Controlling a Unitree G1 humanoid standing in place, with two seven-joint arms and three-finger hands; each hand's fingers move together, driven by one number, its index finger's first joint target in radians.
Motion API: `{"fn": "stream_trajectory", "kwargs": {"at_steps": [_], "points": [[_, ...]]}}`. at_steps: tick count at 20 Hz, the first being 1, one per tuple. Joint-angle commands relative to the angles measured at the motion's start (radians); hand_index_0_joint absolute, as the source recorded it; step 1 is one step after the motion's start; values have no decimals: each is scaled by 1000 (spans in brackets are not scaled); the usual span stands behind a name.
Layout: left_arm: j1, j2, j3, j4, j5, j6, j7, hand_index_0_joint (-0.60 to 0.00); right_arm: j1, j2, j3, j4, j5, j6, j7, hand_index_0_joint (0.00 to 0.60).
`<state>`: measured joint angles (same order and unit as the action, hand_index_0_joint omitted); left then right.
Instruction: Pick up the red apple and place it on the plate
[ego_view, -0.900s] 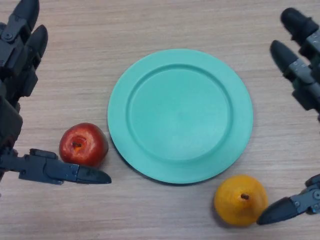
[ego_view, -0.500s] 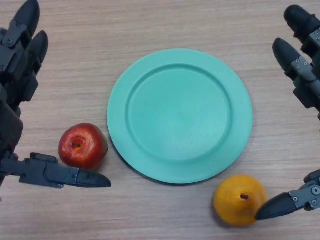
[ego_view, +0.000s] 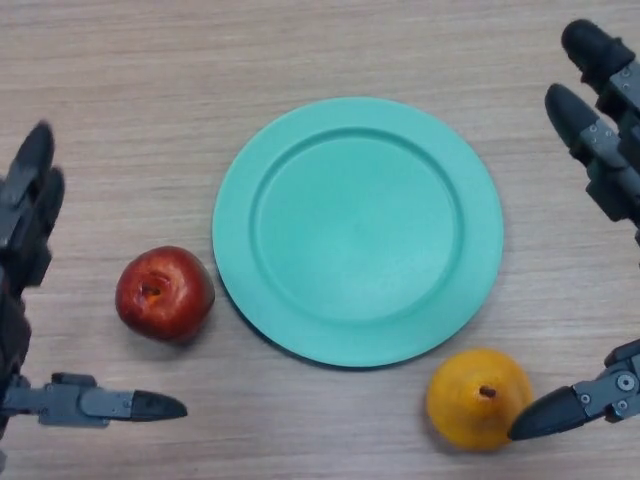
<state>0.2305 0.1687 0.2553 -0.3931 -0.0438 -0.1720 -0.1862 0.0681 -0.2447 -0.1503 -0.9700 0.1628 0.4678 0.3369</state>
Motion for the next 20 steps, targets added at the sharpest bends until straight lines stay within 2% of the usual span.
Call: {"fn": "stream_trajectory", "kwargs": {"at_steps": [1,6,11,12,14,15,16,17,20], "points": [[-46,27,93,92,38,-202,92,0,6,-2,-67,-31,7,-169,-1,0],[-152,84,-4,380,54,-337,173,0,20,6,-87,-43,3,-184,-5,0],[-215,93,-96,459,-4,-339,151,0,31,11,-126,-56,34,-193,-8,0],[-228,91,-109,480,45,-357,165,0,36,13,-135,-63,42,-189,-10,0],[-234,93,-115,490,79,-351,178,-201,37,14,-141,-64,47,-185,-11,0],[-239,96,-123,497,111,-334,188,-350,38,13,-153,-67,58,-179,-10,0],[-242,97,-131,498,136,-310,194,-452,39,13,-169,-70,72,-174,-10,0],[-244,98,-147,494,171,-250,197,-600,42,12,-203,-76,102,-169,-10,0],[-244,100,-144,489,185,-206,203,-600,53,7,-212,-77,110,-187,-19,0]]}}
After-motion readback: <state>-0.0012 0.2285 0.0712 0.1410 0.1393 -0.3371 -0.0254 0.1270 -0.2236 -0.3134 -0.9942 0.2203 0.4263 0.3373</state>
